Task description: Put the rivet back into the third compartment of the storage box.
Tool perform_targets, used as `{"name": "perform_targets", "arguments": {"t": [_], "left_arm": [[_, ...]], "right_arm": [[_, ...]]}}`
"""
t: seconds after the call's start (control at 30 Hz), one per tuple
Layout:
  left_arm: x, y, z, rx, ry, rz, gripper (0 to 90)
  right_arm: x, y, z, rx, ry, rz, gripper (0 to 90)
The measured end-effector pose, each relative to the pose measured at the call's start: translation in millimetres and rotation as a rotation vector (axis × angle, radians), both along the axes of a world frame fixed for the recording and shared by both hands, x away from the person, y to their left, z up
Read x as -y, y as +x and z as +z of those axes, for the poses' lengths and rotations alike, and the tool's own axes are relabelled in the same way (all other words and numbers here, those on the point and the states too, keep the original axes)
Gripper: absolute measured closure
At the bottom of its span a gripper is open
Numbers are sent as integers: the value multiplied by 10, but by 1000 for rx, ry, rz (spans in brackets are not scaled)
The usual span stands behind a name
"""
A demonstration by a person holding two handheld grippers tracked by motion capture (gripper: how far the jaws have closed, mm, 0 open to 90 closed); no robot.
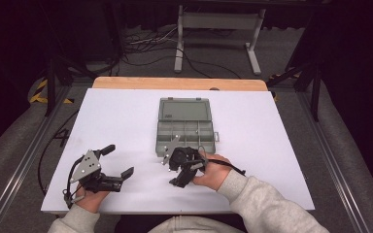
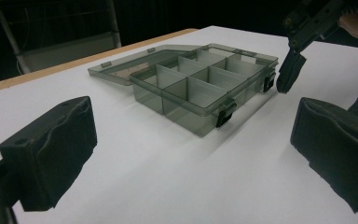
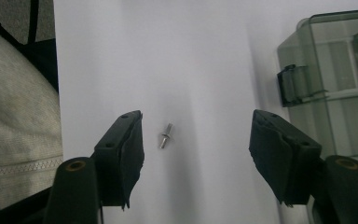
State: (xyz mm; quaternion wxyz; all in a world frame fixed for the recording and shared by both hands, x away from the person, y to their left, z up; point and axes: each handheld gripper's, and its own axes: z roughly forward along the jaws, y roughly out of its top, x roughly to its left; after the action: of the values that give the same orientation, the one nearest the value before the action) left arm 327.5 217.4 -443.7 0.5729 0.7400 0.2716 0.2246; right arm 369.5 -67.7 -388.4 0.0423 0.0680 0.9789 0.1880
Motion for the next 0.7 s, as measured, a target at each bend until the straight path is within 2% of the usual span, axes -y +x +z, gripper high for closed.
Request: {"name": "perform_targets", "arguments": {"t": [0.33, 0.7], "left_arm": [[-3, -1, 1, 1, -1, 0, 9], [4, 2, -2, 3, -4, 0, 9]], "right_arm": [[-82, -31, -191, -41, -41, 29, 438], [-129, -39, -312, -70, -73, 54, 527]]}}
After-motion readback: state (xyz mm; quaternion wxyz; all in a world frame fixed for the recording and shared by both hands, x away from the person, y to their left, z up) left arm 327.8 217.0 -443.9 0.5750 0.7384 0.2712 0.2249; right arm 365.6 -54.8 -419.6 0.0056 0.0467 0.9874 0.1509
